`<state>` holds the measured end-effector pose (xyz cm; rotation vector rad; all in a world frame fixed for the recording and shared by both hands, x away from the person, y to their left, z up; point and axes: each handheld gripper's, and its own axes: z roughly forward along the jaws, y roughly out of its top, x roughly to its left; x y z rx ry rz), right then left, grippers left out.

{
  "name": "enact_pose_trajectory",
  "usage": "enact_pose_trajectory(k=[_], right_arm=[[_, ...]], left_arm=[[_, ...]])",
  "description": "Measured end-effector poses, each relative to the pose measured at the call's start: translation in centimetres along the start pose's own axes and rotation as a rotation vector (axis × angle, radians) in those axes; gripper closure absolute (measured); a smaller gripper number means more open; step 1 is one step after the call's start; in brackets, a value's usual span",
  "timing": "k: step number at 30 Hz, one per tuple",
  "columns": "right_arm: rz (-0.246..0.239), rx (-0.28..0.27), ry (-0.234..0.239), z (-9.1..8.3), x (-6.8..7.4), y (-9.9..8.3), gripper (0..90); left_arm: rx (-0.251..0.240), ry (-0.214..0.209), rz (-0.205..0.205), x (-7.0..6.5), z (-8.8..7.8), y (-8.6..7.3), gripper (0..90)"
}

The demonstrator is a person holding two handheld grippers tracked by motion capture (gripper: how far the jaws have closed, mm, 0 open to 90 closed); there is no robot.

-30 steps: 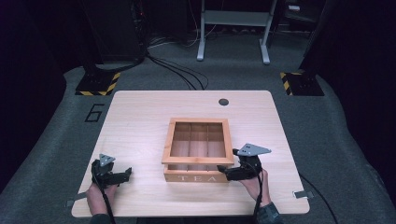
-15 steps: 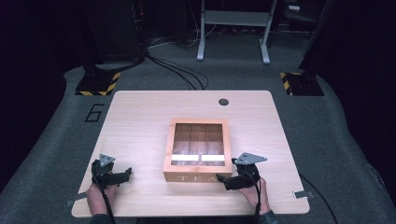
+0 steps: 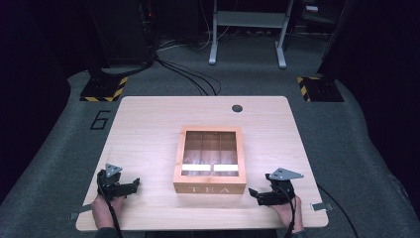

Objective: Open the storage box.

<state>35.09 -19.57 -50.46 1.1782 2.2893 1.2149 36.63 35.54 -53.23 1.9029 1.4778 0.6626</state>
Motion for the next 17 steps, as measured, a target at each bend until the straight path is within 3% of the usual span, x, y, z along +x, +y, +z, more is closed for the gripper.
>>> enact_pose_trajectory(k=[1, 6, 9, 12, 14, 17], right_arm=[[0.0, 0.0, 0.0, 0.0, 0.0, 0.0, 7.8], [0.023, 0.021, -0.115, -1.3, -2.5, -1.9, 8.5], [0.03, 0.025, -0.145, -1.5, -3.3, -2.4, 8.6], [0.036, 0.07, -0.211, -1.5, -4.1, -3.0, 6.8], [0.021, 0.101, -0.233, -1.2, -4.3, -3.3, 2.6], [0.043, 0.112, -0.23, -1.2, -4.6, -3.4, 0.0]], left_arm=[[0.0, 0.0, 0.0, 0.0, 0.0, 0.0, 5.1], [0.001, -0.002, -0.001, 0.0, 0.0, 0.0, 5.1], [0.001, -0.002, -0.001, 0.0, 0.0, 0.0, 5.1], [0.004, -0.001, 0.0, 0.0, 0.0, 0.0, 5.0], [0.001, -0.002, -0.002, 0.0, 0.0, 0.0, 5.0], [0.001, -0.002, -0.002, 0.0, 0.0, 0.0, 5.0]])
